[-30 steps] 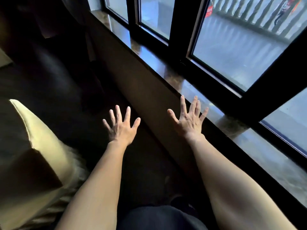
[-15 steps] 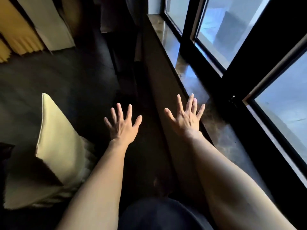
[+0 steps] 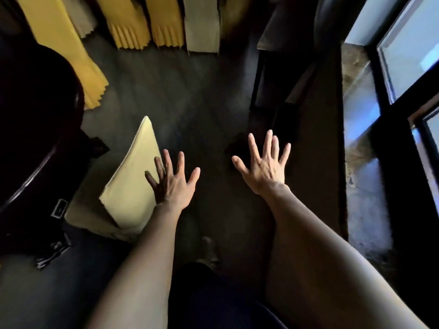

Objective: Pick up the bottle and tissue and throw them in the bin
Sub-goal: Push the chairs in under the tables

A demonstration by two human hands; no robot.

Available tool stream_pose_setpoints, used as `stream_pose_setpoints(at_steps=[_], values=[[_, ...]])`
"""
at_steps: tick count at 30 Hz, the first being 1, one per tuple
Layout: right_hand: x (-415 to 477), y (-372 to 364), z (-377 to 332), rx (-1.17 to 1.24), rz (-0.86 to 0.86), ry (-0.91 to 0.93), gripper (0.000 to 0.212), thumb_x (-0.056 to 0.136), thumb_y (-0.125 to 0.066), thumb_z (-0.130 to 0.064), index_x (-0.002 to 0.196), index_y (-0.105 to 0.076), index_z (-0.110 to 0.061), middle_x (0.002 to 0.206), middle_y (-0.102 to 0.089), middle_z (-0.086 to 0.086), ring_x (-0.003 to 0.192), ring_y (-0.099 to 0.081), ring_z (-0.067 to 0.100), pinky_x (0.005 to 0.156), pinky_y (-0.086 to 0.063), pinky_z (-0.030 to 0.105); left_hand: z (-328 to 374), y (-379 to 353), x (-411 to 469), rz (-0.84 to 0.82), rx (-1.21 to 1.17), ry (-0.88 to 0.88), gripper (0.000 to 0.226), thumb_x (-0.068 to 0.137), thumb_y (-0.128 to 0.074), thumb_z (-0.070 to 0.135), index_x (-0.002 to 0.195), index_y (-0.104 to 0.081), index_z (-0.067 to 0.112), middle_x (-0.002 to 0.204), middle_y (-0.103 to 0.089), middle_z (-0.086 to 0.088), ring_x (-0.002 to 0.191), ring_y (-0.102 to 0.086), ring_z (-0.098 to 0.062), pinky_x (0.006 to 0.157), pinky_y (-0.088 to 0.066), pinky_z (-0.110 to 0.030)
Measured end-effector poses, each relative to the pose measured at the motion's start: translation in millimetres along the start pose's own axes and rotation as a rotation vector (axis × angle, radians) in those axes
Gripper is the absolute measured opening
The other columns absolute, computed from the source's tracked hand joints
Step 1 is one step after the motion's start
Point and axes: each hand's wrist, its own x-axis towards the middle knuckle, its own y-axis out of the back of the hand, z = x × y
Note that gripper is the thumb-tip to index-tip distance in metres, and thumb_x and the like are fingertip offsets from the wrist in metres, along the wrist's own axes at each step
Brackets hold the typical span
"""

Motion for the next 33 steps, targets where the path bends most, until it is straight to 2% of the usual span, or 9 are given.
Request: stream_pose_setpoints(at_steps=[7, 11, 15, 20, 26, 33], values=[[103.9, -15.2, -113.1, 0.020, -0.058, 0.318, 0.086, 0.092, -0.015, -0.080, 0.162, -0.003, -0.032, 0.169, 0.011, 0.020, 0.157, 0.007, 0.036, 0.120, 0.014, 0.062, -53.8, 15.9, 72.5, 0.108, -0.050, 0.286, 0.075, 0.097, -0.020, 0.070, 0.161, -0.007, 0.033, 0.171, 0.010, -0.006, 0.156, 0.009, -0.032, 0.120, -0.001, -0.067], [151.9, -23.1, -177.7, -0.009, -0.112, 0.503, 0.086, 0.091, -0.010, -0.080, 0.162, 0.004, -0.034, 0.168, 0.017, 0.018, 0.157, 0.012, 0.034, 0.119, 0.018, 0.061, -83.7, 15.8, 107.0, 0.078, -0.154, 0.465, 0.078, 0.096, -0.018, 0.073, 0.162, -0.002, 0.034, 0.169, 0.017, -0.005, 0.155, 0.016, -0.031, 0.119, -0.011, -0.068], [184.6, -31.5, -219.7, -0.035, -0.138, 0.625, 0.085, 0.091, -0.005, -0.081, 0.161, 0.007, -0.035, 0.168, 0.018, 0.017, 0.156, 0.013, 0.034, 0.119, 0.017, 0.062, -100.8, 21.7, 114.6, 0.077, -0.130, 0.596, 0.078, 0.096, -0.018, 0.072, 0.161, -0.002, 0.032, 0.170, 0.012, -0.008, 0.156, 0.008, -0.034, 0.119, 0.005, -0.064], [216.0, -49.5, -262.6, -0.069, -0.164, 0.780, 0.085, 0.091, -0.004, -0.082, 0.162, 0.003, -0.035, 0.169, 0.012, 0.017, 0.157, 0.009, 0.036, 0.118, 0.017, 0.062, -124.0, 11.9, 109.1, 0.016, -0.131, 0.795, 0.081, 0.094, -0.016, 0.075, 0.161, 0.000, 0.032, 0.170, 0.012, -0.008, 0.156, 0.011, -0.034, 0.118, 0.007, -0.067], [241.7, -80.8, -301.6, -0.104, -0.249, 0.996, 0.086, 0.090, -0.002, -0.082, 0.161, 0.007, -0.035, 0.168, 0.016, 0.017, 0.156, 0.010, 0.037, 0.114, 0.022, 0.061, -121.6, -9.1, 104.1, -0.038, -0.246, 1.008, 0.084, 0.092, -0.016, 0.078, 0.162, -0.002, 0.033, 0.170, 0.017, -0.003, 0.155, 0.012, -0.038, 0.118, -0.004, -0.070], [260.2, -122.9, -329.7, -0.111, -0.340, 1.232, 0.085, 0.092, -0.009, -0.080, 0.162, -0.002, -0.032, 0.169, 0.007, 0.020, 0.157, 0.001, 0.038, 0.120, 0.007, 0.067, -120.3, -10.3, 131.8, -0.015, -0.276, 1.171, 0.085, 0.090, -0.014, 0.081, 0.161, -0.004, 0.036, 0.169, 0.018, 0.000, 0.152, 0.020, -0.044, 0.118, 0.000, -0.071]])
